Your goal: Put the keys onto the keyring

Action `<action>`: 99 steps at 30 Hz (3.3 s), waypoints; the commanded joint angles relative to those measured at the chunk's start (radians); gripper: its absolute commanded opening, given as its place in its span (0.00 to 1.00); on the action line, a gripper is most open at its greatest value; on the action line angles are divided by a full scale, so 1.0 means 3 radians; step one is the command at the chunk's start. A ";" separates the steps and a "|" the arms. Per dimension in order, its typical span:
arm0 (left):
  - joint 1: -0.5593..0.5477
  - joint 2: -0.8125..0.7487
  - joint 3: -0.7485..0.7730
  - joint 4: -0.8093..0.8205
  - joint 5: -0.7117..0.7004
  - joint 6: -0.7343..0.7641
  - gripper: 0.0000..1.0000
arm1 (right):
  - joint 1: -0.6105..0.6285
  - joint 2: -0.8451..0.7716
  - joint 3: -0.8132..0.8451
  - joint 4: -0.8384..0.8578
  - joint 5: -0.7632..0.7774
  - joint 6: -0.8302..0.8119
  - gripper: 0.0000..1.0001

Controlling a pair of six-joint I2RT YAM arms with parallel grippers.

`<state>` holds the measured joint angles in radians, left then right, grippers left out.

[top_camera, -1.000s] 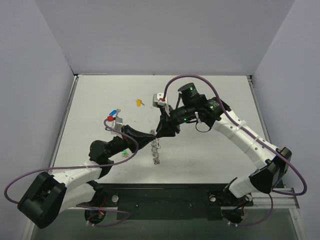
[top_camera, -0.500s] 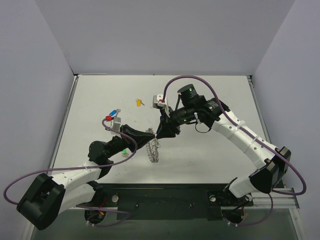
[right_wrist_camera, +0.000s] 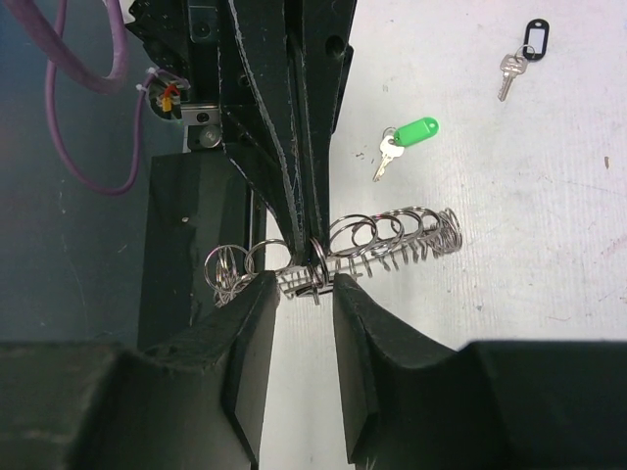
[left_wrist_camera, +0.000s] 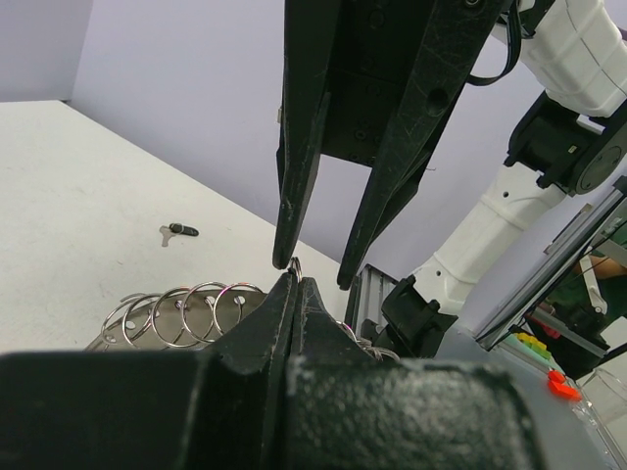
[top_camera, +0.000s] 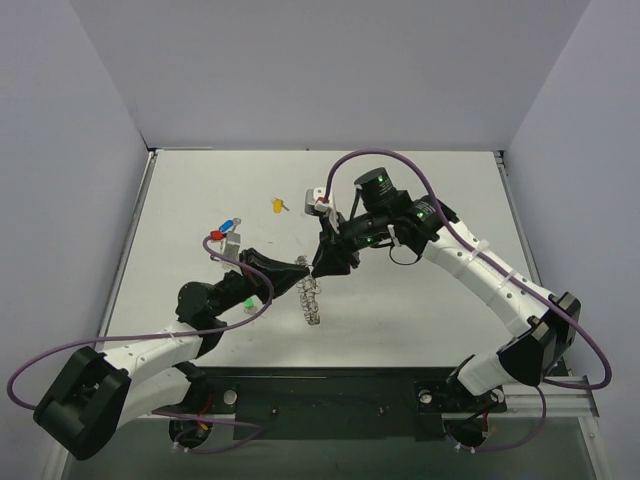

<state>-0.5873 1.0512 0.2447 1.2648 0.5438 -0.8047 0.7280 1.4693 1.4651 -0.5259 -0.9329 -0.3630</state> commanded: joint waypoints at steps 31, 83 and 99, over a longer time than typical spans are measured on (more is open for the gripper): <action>0.0015 -0.0165 0.0181 0.1061 -0.0095 0.0085 0.00 | 0.0012 0.0047 -0.0057 0.0311 -0.0326 0.0310 0.00; -0.0625 0.0244 0.0959 -0.1173 0.0417 0.1716 0.41 | 0.0207 0.0390 0.0894 -0.2087 0.0937 -0.1710 0.00; -0.0722 0.0311 0.1061 -0.1552 0.0299 0.1982 0.35 | 0.0201 0.0385 0.0915 -0.2041 0.0901 -0.1623 0.00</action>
<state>-0.7918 1.1378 0.5114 0.8074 0.6418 -0.2417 0.7864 1.5848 1.7050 -1.1233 -0.6357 -0.8616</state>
